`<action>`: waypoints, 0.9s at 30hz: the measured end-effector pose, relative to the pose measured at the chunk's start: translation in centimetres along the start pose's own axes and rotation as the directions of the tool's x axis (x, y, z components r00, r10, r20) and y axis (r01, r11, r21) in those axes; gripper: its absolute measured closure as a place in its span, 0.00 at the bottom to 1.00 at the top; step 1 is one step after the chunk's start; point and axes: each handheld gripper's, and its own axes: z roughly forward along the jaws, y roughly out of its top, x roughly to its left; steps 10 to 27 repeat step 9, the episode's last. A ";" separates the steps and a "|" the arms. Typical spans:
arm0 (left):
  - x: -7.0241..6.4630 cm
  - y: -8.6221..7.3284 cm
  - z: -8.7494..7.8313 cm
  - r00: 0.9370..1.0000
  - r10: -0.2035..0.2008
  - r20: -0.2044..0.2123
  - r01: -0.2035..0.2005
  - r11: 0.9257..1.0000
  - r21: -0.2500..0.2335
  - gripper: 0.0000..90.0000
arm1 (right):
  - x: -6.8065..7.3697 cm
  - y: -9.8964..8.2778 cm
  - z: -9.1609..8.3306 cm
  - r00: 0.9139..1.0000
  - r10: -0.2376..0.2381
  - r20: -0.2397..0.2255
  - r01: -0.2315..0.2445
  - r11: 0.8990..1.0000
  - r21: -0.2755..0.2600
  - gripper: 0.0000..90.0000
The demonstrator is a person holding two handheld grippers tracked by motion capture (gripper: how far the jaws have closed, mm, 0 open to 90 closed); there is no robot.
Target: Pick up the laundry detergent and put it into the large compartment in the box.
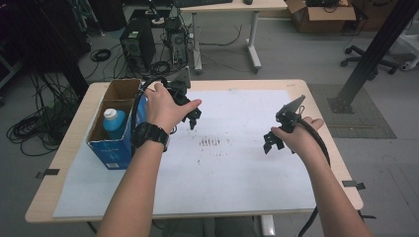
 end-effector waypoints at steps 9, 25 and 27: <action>0.2 -0.1 0.1 1.000 -0.004 0.006 0.004 1.000 0.002 0.06 | 0.1 -0.1 -0.2 1.000 -0.005 0.001 0.005 1.000 0.003 0.07; 0.2 -0.1 0.1 1.000 -0.004 0.006 0.004 1.000 0.002 0.06 | 0.1 -0.1 -0.2 1.000 -0.005 0.001 0.005 1.000 0.003 0.07; 0.2 -0.1 0.1 1.000 -0.004 0.006 0.004 1.000 0.002 0.06 | 0.1 -0.1 -0.2 1.000 -0.005 0.001 0.005 1.000 0.003 0.07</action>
